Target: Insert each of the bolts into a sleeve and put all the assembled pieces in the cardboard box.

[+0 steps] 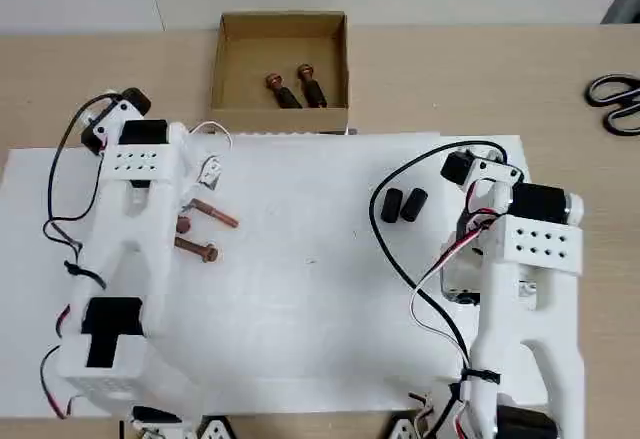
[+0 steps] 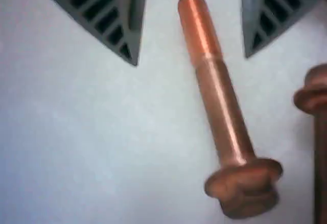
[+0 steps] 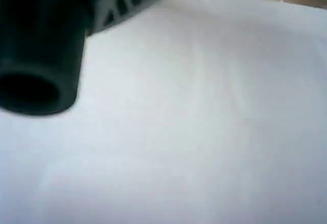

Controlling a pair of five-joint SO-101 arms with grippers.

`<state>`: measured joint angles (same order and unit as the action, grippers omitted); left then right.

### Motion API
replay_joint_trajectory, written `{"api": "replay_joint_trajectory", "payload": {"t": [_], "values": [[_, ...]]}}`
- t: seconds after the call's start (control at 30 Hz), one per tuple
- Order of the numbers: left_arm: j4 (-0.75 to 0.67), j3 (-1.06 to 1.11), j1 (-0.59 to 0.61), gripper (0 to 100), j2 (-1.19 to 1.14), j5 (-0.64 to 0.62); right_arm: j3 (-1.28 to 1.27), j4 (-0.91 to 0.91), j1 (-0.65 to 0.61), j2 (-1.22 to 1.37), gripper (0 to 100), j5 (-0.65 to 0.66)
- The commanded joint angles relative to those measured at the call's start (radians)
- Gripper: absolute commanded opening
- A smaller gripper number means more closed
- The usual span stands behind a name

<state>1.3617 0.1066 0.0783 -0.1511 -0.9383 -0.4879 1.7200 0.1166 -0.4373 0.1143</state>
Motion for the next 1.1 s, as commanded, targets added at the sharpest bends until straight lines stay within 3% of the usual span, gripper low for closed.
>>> {"api": "replay_joint_trajectory", "payload": {"t": [0.0, 1.07], "values": [[-0.021, -0.038, 0.009, 13, 0.005, -0.005, 0.003, -0.01, 0.012, -0.036, 0.3, -0.009], [-0.103, -0.038, 0.028, 13, -0.107, -0.006, 0.003, -0.01, 0.012, -0.036, 0.3, -0.009]]}}
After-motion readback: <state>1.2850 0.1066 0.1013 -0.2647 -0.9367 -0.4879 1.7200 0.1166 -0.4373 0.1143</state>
